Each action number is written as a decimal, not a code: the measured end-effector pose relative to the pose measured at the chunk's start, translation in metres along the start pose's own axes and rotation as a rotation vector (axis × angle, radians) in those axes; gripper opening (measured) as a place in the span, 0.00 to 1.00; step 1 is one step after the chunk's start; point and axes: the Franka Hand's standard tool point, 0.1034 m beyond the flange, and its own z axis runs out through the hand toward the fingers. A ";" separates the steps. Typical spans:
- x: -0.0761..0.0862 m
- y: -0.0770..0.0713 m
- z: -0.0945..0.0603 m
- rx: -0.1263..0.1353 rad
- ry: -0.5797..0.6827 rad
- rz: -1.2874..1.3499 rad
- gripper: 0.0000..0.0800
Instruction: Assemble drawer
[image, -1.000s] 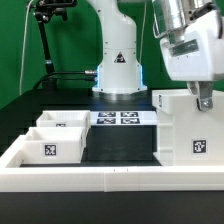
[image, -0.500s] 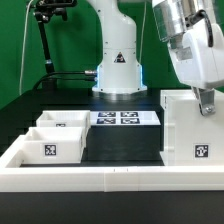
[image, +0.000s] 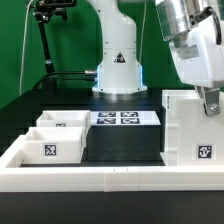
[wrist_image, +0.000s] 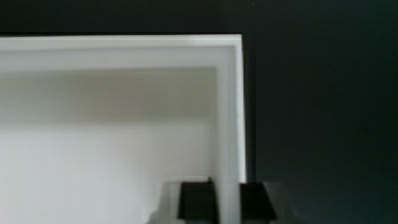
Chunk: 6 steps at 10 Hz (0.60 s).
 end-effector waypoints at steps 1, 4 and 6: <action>0.000 0.000 0.000 0.000 0.000 -0.001 0.05; -0.001 0.000 0.000 0.000 -0.002 -0.002 0.48; -0.001 0.000 0.000 0.000 -0.002 -0.003 0.72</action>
Offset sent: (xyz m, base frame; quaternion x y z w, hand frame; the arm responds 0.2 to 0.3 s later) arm 0.0000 0.0000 0.0000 0.0000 0.0000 0.0000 1.0000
